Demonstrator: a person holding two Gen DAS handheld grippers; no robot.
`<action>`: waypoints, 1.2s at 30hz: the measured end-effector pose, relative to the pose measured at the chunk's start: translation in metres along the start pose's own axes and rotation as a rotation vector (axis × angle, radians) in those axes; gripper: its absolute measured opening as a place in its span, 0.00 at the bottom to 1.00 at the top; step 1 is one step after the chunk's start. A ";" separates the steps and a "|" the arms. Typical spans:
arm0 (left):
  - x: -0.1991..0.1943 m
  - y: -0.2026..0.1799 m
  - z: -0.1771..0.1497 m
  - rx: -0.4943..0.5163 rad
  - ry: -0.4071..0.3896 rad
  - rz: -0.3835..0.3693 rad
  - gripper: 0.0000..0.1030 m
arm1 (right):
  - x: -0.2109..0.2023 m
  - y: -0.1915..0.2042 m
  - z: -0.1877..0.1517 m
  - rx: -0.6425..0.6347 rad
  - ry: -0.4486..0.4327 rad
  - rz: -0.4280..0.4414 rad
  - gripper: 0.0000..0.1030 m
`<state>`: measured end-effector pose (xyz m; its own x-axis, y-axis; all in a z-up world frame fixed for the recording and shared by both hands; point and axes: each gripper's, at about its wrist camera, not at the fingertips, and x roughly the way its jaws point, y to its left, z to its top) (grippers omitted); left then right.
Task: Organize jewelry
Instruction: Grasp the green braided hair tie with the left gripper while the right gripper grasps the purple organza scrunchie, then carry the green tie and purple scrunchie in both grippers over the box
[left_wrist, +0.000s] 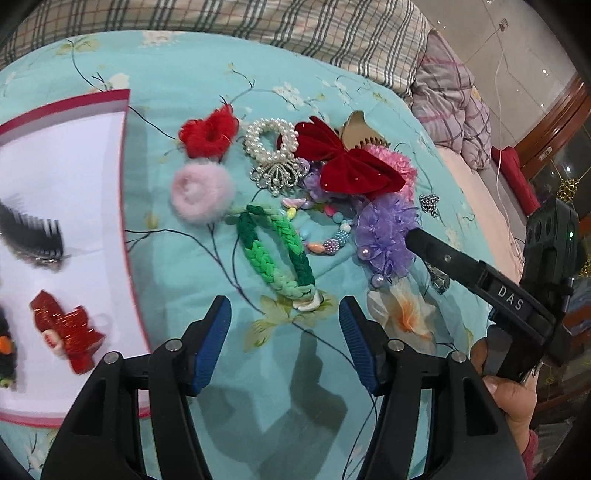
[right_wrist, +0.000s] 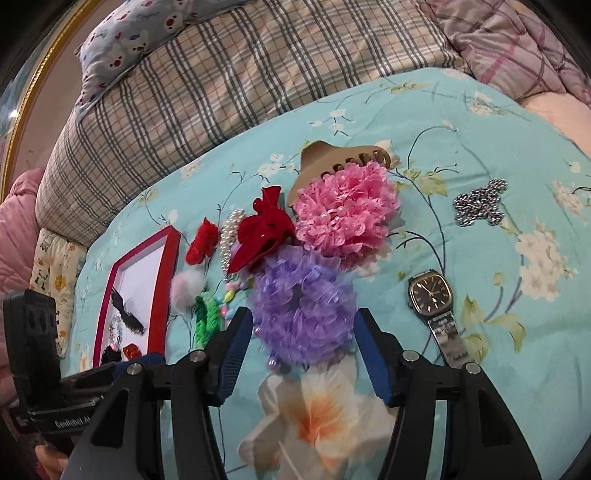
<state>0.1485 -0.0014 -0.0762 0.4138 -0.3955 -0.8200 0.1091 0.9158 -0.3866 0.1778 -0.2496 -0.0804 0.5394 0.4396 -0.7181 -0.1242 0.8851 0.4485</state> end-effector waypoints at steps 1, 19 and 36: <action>0.002 0.000 0.000 0.000 0.003 -0.001 0.58 | 0.003 -0.001 0.001 0.002 0.004 0.004 0.58; 0.039 0.004 0.016 0.029 0.005 0.006 0.21 | 0.000 -0.019 0.002 0.049 -0.006 0.009 0.08; -0.012 0.012 -0.003 0.034 -0.053 -0.027 0.17 | -0.018 0.020 -0.013 0.007 -0.013 0.049 0.08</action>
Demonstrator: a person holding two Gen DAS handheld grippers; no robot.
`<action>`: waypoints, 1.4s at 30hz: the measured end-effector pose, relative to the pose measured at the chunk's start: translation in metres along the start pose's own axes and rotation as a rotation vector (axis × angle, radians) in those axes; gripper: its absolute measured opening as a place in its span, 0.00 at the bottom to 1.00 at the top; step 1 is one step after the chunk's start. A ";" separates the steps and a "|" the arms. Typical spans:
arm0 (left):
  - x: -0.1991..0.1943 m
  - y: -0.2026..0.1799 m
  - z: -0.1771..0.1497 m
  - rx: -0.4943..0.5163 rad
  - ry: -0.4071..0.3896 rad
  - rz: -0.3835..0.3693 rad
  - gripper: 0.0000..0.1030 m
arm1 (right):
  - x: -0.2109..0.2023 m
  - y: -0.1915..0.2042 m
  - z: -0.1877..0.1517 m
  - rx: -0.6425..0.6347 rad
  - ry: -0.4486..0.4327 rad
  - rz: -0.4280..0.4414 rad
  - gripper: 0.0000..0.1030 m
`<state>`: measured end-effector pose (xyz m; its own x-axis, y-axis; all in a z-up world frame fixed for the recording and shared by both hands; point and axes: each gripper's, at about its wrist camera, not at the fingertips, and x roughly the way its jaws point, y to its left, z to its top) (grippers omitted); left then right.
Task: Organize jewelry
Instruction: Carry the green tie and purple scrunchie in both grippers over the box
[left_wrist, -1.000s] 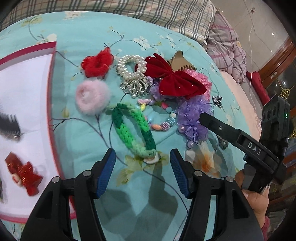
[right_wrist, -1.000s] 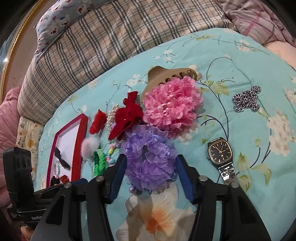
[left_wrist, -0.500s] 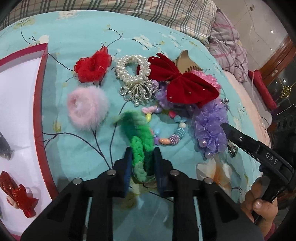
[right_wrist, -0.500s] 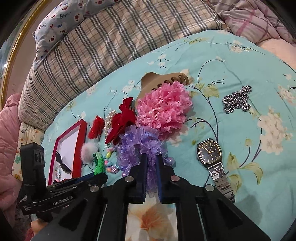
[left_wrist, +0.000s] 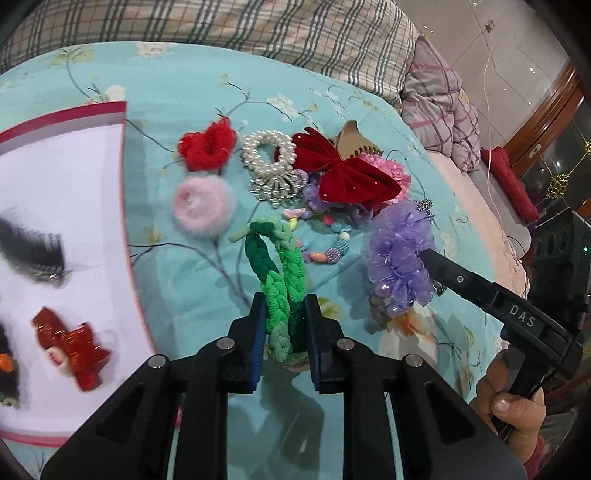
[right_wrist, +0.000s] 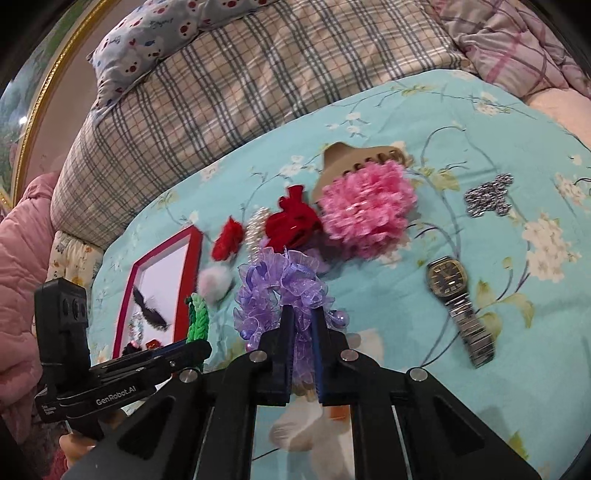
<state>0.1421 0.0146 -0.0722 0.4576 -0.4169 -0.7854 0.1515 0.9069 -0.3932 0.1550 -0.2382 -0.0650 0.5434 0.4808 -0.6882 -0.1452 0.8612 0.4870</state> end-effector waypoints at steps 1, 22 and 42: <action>-0.003 0.002 0.000 -0.003 -0.004 0.006 0.17 | 0.001 0.003 -0.001 -0.004 0.002 0.003 0.08; -0.060 0.062 -0.012 -0.064 -0.080 0.102 0.17 | 0.028 0.085 -0.017 -0.107 0.062 0.096 0.08; -0.108 0.149 -0.025 -0.184 -0.131 0.214 0.17 | 0.085 0.171 -0.033 -0.220 0.154 0.186 0.08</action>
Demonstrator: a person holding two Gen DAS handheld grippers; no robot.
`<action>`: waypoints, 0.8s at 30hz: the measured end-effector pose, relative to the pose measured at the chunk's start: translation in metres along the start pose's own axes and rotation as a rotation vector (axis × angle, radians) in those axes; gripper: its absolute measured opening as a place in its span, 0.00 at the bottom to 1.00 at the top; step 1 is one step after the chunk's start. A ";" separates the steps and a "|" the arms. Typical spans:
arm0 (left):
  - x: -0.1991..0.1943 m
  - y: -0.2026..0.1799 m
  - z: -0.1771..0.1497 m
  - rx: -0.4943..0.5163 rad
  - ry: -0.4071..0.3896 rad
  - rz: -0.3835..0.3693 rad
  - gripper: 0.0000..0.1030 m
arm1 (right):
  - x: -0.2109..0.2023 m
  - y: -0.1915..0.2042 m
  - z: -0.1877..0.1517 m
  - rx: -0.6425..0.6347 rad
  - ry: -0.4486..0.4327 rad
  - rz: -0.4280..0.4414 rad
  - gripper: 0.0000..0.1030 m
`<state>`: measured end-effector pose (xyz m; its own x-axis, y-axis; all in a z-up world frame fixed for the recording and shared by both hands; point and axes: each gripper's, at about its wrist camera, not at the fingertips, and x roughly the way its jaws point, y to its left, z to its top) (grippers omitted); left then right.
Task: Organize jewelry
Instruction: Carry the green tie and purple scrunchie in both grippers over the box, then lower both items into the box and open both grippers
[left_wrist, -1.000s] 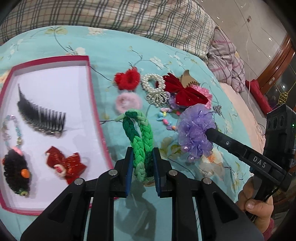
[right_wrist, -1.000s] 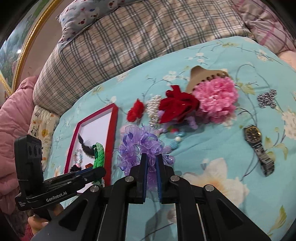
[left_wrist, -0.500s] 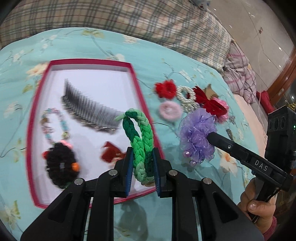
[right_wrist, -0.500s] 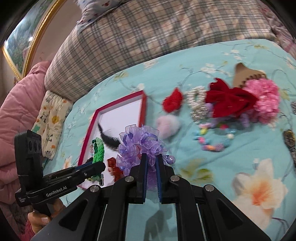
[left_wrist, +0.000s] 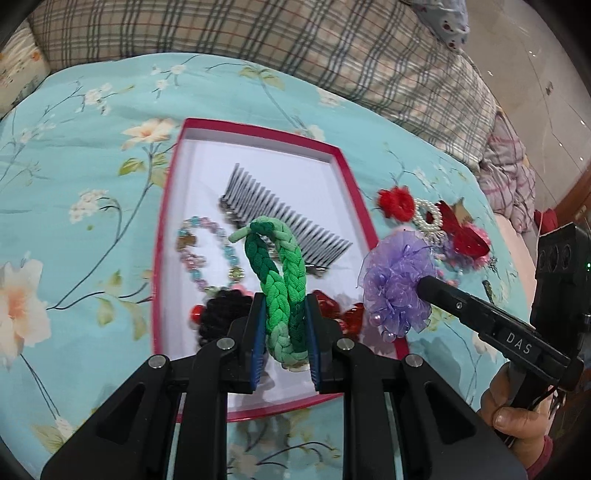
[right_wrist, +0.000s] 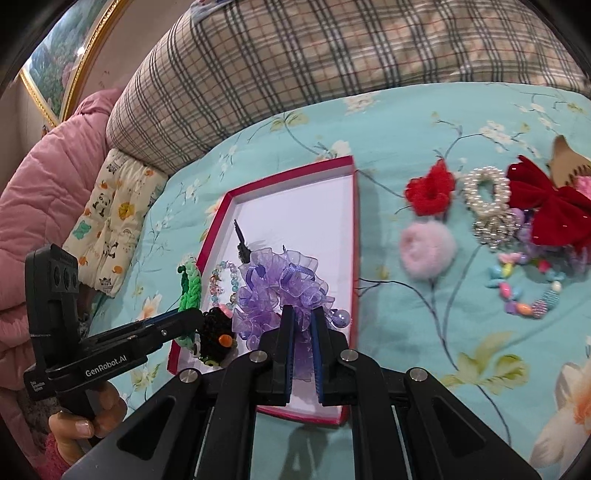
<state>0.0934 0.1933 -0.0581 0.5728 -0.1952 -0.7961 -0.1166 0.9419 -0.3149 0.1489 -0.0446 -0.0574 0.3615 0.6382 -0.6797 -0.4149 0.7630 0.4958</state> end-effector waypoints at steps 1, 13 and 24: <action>0.000 0.002 0.001 -0.005 0.000 0.005 0.17 | 0.004 0.002 0.000 -0.003 0.005 0.000 0.08; 0.006 0.023 0.014 -0.030 -0.008 0.029 0.17 | 0.035 0.008 0.005 -0.024 0.042 -0.026 0.08; 0.030 0.031 0.020 -0.048 0.023 0.059 0.17 | 0.058 0.009 0.015 -0.030 0.043 -0.068 0.08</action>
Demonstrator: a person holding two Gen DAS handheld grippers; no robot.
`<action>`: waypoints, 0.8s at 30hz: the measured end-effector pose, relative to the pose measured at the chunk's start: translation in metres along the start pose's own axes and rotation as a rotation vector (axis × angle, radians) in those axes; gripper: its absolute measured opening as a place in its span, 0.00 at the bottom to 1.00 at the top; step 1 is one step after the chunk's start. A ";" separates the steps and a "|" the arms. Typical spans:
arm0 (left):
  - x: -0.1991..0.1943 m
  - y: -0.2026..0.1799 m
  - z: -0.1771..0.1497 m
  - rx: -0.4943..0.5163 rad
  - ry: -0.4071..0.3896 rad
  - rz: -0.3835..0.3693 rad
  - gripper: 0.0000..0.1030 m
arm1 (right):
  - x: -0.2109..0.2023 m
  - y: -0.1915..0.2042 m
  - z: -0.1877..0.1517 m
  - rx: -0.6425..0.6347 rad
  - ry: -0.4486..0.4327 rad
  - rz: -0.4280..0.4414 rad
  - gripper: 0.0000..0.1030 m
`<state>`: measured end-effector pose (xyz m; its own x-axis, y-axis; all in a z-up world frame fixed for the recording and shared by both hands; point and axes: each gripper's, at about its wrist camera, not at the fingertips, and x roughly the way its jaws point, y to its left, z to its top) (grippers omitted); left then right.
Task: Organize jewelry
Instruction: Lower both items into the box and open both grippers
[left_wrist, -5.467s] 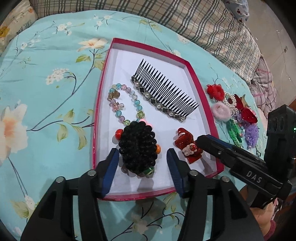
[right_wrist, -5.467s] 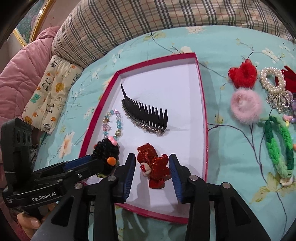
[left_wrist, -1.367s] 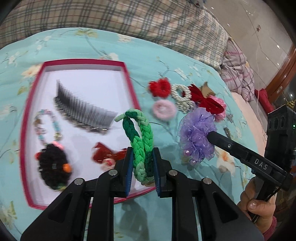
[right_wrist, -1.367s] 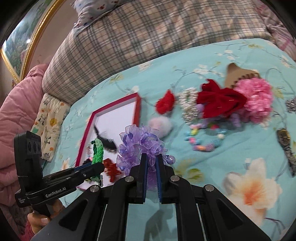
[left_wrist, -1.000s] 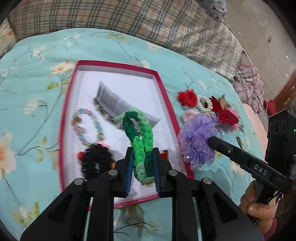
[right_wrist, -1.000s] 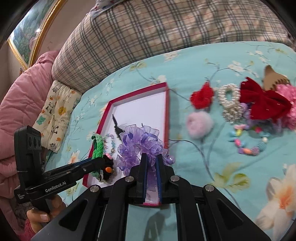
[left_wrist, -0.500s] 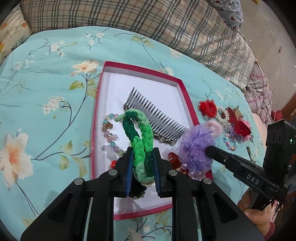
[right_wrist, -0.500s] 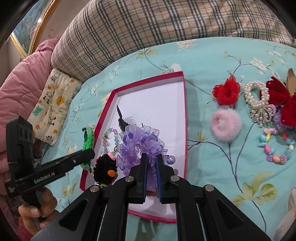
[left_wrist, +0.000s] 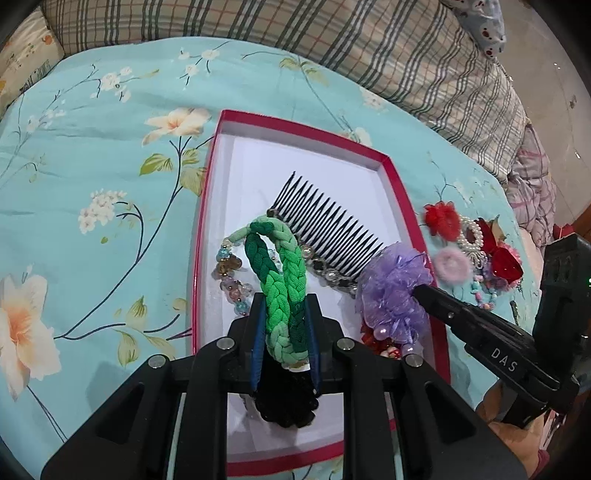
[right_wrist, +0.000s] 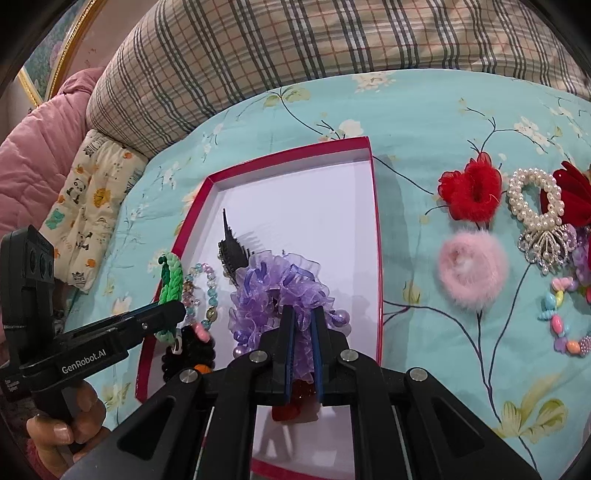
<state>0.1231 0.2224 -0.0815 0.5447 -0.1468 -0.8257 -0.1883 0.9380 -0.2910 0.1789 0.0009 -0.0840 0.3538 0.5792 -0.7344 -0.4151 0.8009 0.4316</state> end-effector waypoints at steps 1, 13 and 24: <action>0.002 0.001 0.000 -0.003 0.002 0.000 0.17 | 0.001 0.000 0.000 0.001 0.000 -0.002 0.08; 0.009 -0.001 0.003 0.018 0.021 0.019 0.18 | 0.005 0.000 0.003 0.009 -0.003 0.010 0.13; 0.002 -0.002 0.000 0.016 0.021 0.027 0.32 | 0.001 0.003 -0.001 0.011 0.000 0.031 0.34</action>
<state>0.1247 0.2208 -0.0823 0.5225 -0.1282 -0.8429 -0.1893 0.9465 -0.2613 0.1773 0.0032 -0.0838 0.3406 0.6037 -0.7208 -0.4166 0.7842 0.4599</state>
